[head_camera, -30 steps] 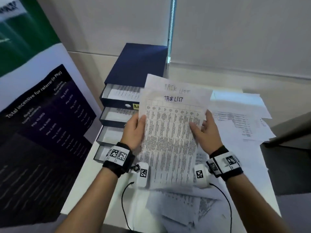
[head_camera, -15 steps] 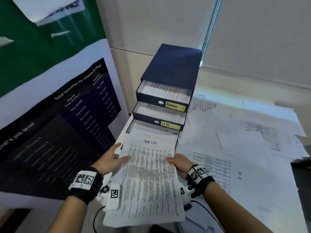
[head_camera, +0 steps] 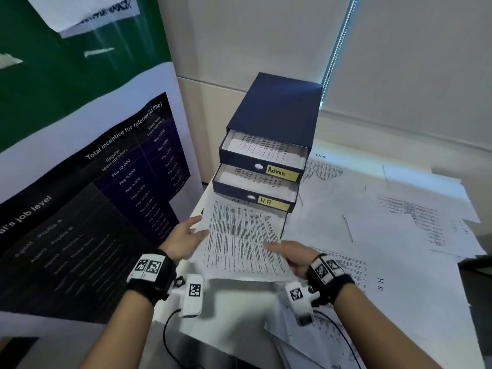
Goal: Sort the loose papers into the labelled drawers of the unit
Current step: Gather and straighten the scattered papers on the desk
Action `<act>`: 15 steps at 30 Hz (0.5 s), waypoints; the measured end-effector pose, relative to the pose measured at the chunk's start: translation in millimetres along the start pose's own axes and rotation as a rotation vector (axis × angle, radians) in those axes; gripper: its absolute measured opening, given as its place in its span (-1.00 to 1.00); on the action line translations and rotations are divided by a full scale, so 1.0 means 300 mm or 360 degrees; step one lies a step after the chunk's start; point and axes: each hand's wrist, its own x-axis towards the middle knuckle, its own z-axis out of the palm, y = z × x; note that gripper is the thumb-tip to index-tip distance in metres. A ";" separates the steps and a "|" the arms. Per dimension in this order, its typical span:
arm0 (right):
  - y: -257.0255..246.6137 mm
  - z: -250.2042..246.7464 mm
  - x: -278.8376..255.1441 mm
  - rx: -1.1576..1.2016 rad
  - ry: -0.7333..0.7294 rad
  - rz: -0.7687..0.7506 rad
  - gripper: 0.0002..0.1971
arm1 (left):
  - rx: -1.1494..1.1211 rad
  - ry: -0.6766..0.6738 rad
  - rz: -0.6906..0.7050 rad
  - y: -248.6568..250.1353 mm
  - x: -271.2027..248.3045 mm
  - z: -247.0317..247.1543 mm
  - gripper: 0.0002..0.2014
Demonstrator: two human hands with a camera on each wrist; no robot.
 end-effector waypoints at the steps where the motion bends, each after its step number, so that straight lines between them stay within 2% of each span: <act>1: 0.007 0.024 -0.040 0.0042 -0.0045 0.0005 0.02 | 0.0033 0.0025 0.0009 0.005 0.017 0.010 -0.56; 2: 0.015 0.039 -0.064 0.0103 -0.0075 -0.0031 -0.11 | 0.0069 0.0043 0.0000 0.012 0.029 0.019 -0.63; 3: 0.014 0.048 -0.081 0.0172 -0.0061 -0.0093 -0.30 | 0.0104 0.0062 -0.0024 0.017 0.041 0.029 -0.62; 5: -0.016 0.047 -0.084 0.0347 0.0144 -0.0253 -0.71 | 0.0118 0.0065 -0.0125 0.019 0.064 0.045 -0.59; 6: -0.041 0.040 -0.076 0.0390 0.0306 -0.0332 -0.79 | 0.0127 0.0052 -0.0177 0.016 0.077 0.049 -0.60; 7: -0.066 0.032 -0.064 0.0431 0.0422 -0.0379 -0.79 | 0.0142 0.0025 -0.0217 0.011 0.089 0.054 -0.58; 10: -0.114 0.022 -0.023 0.0555 0.0479 -0.0327 -0.69 | 0.0230 -0.0023 -0.0171 0.018 0.128 0.066 -0.59; 13: -0.123 0.014 -0.021 0.0612 0.0269 -0.0122 -0.57 | 0.0263 0.0160 -0.0043 0.047 0.172 0.078 -0.72; 15: -0.119 0.000 -0.015 0.0724 0.0123 -0.0077 -0.64 | 0.0238 0.0324 0.0053 0.073 0.197 0.092 -0.79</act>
